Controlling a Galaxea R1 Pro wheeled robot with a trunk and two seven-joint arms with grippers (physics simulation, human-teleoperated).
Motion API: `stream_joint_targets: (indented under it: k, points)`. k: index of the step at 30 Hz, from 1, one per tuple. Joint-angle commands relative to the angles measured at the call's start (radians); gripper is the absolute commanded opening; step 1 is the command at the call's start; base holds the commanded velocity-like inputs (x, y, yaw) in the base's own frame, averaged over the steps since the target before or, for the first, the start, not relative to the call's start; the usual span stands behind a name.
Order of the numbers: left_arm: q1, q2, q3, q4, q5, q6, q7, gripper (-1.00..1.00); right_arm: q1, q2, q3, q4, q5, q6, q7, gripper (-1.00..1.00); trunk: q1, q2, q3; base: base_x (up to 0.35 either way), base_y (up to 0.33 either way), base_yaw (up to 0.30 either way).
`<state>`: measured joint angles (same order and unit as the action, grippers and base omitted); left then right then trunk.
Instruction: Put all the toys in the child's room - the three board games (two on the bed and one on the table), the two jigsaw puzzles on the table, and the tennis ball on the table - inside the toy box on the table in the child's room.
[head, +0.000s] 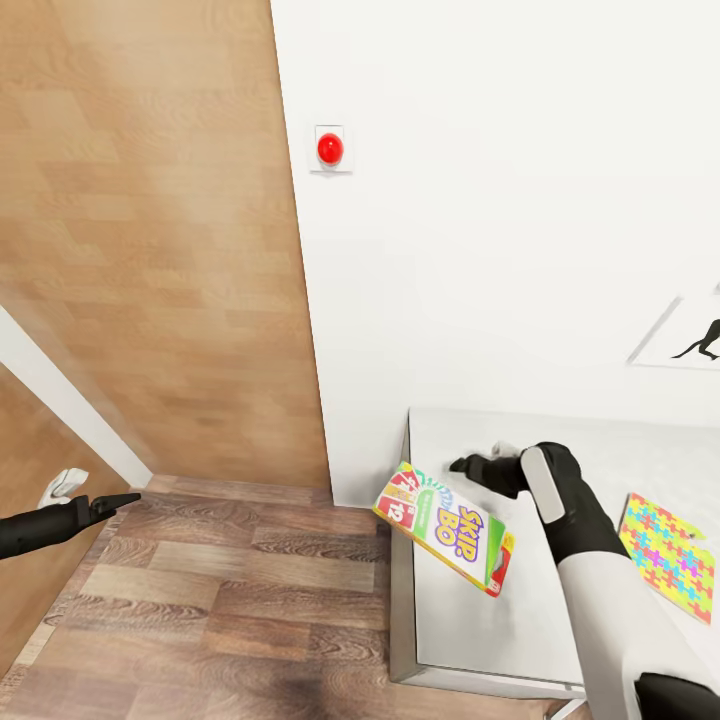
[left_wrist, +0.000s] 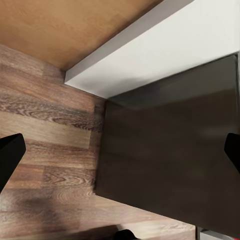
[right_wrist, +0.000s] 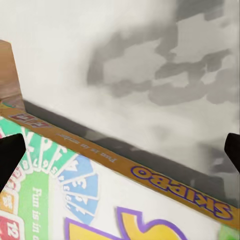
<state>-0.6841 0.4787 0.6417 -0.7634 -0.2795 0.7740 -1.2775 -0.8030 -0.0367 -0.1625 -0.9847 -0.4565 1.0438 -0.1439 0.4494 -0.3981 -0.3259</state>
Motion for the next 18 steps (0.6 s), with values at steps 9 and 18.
stream_joint_targets:
  k: [9,18]
  points:
    - [-0.002,0.000,0.004,-0.001,-0.010,0.010,-0.010,1.00,0.004,0.000,-0.001,-0.031,-0.011,0.003,-0.007,1.00,0.001,-0.002,-0.002,0.000,0.000,0.000]
    - [-0.002,-0.001,0.004,-0.001,-0.010,0.010,-0.009,1.00,0.009,-0.001,-0.003,-0.157,-0.036,0.003,0.064,1.00,0.001,-0.002,-0.002,0.000,0.000,0.000]
